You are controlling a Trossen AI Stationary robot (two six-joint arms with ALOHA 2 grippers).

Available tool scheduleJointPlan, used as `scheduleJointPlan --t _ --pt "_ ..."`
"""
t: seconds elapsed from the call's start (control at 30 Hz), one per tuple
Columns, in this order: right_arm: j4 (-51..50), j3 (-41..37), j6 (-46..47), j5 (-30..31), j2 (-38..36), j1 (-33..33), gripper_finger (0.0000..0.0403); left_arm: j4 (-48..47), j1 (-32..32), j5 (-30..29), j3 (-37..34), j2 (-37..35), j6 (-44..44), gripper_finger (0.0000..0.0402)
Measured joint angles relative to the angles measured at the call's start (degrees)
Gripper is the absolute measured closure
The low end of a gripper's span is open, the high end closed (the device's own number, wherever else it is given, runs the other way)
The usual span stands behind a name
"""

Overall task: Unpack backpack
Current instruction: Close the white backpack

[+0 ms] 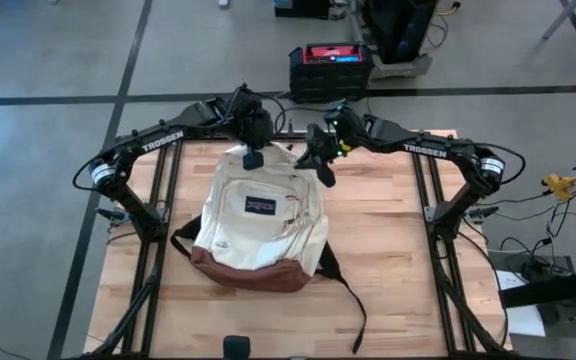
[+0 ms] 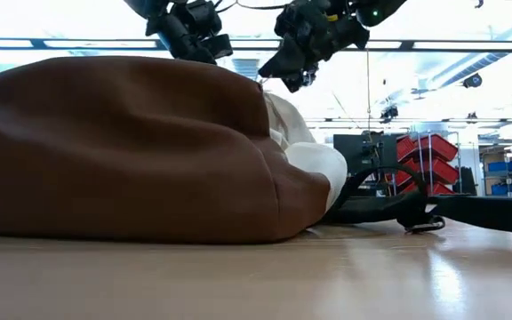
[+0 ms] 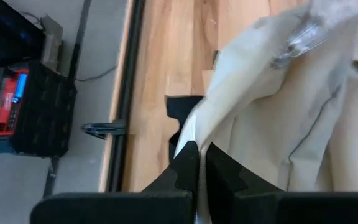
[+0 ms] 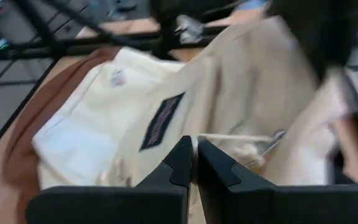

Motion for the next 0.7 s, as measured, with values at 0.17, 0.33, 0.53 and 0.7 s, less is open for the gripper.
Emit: scheduleJointPlan --t 0.17,0.33,0.53,0.7 --pt "-9.4 0.0 -7.4 -1.1 0.0 0.0 0.0403 1.5 1.3 -0.4 0.0 0.0 2.0 0.0401" --pt "-18.7 -0.1 -12.7 -4.0 -0.8 0.0 0.0403 2.3 2.2 -0.7 0.4 -0.2 3.6 0.0401" --pt "-26.2 -0.2 -17.5 -6.9 -5.5 0.1 0.0403 2.7 2.6 -0.9 3.4 -1.7 4.1 0.0401" --pt "-22.9 -3.5 -16.2 -7.4 -10.4 2.0 0.0403 8.6 3.7 -1.5 6.9 -3.3 -1.1 0.0401"
